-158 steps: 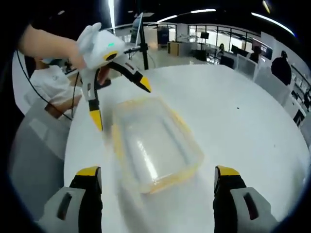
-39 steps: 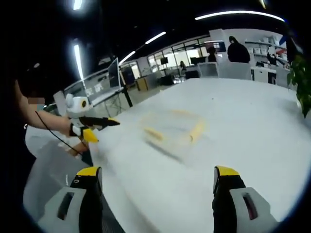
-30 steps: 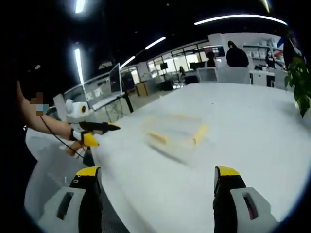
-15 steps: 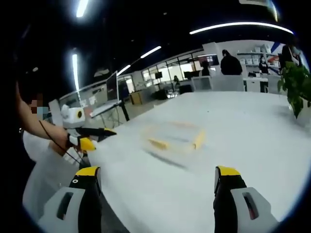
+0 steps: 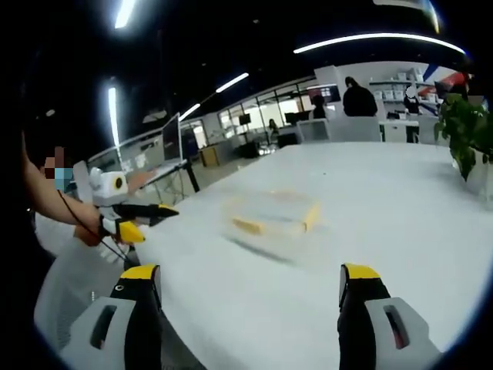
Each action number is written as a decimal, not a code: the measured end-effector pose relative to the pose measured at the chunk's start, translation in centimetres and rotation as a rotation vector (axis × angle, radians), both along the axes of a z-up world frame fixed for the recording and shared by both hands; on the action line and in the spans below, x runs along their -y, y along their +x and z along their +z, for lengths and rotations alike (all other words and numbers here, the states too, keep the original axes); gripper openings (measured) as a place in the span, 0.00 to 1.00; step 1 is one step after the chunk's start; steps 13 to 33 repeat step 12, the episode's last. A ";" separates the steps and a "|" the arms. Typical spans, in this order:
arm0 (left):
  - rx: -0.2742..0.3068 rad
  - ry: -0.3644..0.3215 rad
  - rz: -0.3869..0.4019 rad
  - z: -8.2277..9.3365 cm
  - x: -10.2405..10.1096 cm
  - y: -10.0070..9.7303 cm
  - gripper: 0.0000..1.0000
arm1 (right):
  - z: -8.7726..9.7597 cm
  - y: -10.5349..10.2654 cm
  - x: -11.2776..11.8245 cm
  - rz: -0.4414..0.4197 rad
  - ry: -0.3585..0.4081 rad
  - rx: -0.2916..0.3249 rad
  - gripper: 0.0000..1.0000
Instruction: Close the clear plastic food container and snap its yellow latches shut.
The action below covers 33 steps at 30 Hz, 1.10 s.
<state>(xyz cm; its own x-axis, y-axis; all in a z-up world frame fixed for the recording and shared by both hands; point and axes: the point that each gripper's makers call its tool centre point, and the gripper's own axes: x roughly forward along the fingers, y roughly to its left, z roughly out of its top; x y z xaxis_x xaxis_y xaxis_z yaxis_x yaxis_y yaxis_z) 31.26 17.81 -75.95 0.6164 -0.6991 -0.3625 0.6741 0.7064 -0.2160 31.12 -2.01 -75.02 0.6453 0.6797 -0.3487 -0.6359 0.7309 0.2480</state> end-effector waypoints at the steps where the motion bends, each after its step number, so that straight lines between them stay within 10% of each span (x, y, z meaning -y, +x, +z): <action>1: -0.002 -0.002 -0.002 0.0 0.1 -0.1 0.90 | 0.0 0.0 0.0 -0.003 -0.001 0.001 0.97; 33: -0.021 -0.004 -0.014 -0.3 1.4 -0.9 0.90 | -0.1 -0.6 0.0 -0.006 -0.008 -0.003 0.95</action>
